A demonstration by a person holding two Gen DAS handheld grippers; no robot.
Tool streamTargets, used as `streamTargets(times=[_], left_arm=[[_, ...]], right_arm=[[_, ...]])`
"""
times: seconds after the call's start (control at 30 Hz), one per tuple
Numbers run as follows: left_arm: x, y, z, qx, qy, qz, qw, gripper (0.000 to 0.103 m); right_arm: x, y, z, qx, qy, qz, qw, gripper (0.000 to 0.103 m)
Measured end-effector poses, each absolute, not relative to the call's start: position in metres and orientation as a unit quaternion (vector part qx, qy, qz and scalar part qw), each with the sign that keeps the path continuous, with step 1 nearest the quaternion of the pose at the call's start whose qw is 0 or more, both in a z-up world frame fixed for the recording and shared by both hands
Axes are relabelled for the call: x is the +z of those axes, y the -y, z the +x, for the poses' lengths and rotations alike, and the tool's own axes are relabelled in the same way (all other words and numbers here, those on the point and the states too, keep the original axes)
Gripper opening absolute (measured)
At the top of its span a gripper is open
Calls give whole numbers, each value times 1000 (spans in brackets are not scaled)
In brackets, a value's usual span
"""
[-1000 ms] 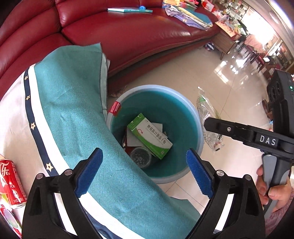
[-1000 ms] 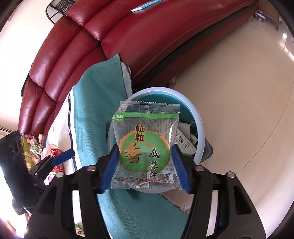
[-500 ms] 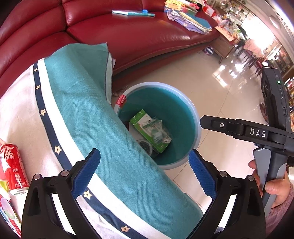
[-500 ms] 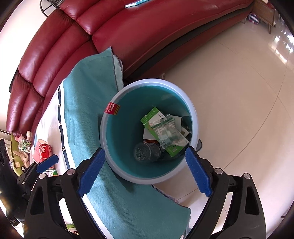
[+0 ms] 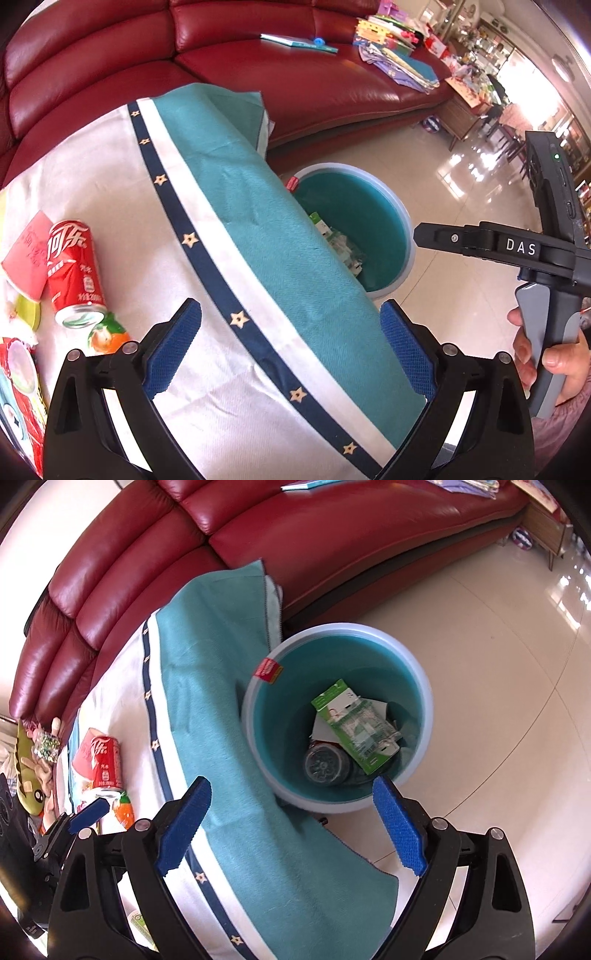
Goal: Collect trash
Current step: 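Move both tools back over the table toward the remaining trash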
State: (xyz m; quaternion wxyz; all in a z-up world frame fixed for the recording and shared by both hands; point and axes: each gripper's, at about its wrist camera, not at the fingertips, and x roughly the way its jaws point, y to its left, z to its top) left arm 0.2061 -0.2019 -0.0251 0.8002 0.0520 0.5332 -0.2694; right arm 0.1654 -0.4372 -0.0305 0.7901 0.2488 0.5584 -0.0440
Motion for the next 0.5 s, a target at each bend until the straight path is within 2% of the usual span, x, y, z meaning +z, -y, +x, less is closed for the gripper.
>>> streamTargets(times=[0.5], left_arm=[[-25,58,185,-192,-529,-9,826,97]], right_arm=[[-22,315,178,22,-587,184,788,85]])
